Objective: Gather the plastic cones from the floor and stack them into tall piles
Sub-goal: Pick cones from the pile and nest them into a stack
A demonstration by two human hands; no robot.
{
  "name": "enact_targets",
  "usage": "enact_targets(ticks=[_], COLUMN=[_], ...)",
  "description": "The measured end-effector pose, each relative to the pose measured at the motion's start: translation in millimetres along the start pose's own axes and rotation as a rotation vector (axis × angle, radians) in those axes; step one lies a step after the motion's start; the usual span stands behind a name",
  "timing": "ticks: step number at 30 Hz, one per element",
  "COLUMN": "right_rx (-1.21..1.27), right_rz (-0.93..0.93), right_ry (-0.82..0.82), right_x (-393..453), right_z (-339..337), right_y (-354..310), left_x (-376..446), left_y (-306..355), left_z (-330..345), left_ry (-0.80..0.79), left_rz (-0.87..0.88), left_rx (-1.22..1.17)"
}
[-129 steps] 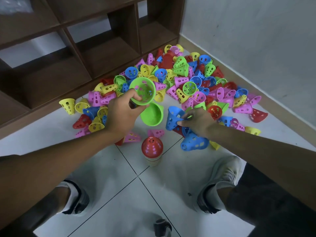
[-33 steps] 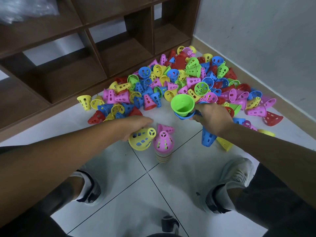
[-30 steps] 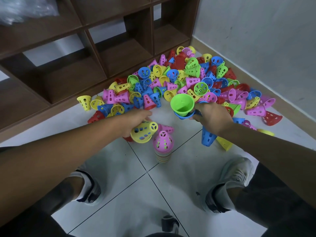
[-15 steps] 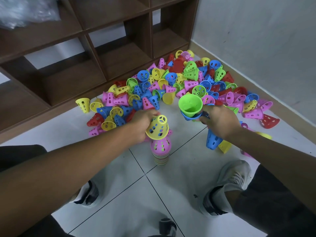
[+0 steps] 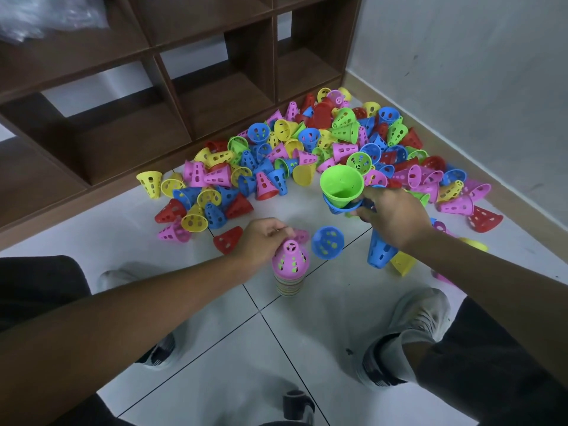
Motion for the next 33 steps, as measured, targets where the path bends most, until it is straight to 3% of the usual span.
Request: enact_targets(ticks=[10,14,21,24,28,33], right_rx=[0.047,0.17,0.473,0.525,0.571,0.547], right_rz=[0.033,-0.013,-0.073,-0.107,-0.12,-0.14], right_ry=[-0.012,-0.01,-0.118,-0.146,-0.139,-0.122], right_x=[6.2,10.1,15.0,13.7,11.1,3.6], right_z=[2.0,-5.1,-23.3,-27.5,-29.1,-28.2], right_y=[10.7,-0.4,-43.8,-59.2,-67.1,-72.4], left_x=[16.3,15.6,-6.0,-8.7,-13.1,-14.9], left_y=[38.8,75.2,124.5,130.1,140.0,141.6], left_z=[-13.5,-17.4,-4.1,-0.6,-10.0,-19.6], left_ry=[-0.001,-0.015,-0.163,-0.168,-0.06,-0.01], left_rz=[0.167,0.233,0.524,0.572,0.638,0.611], left_rx=[0.27,0.321,0.527,0.447,0.342,0.188])
Point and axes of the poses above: each hand's wrist, its own x-axis towards the middle knuckle, its own z-axis out of the palm, y = z × x, the point moved 8 cm from there along x, towards the middle knuckle, and after that the axes turned 9 degrees about -y, right-handed, at the moved point
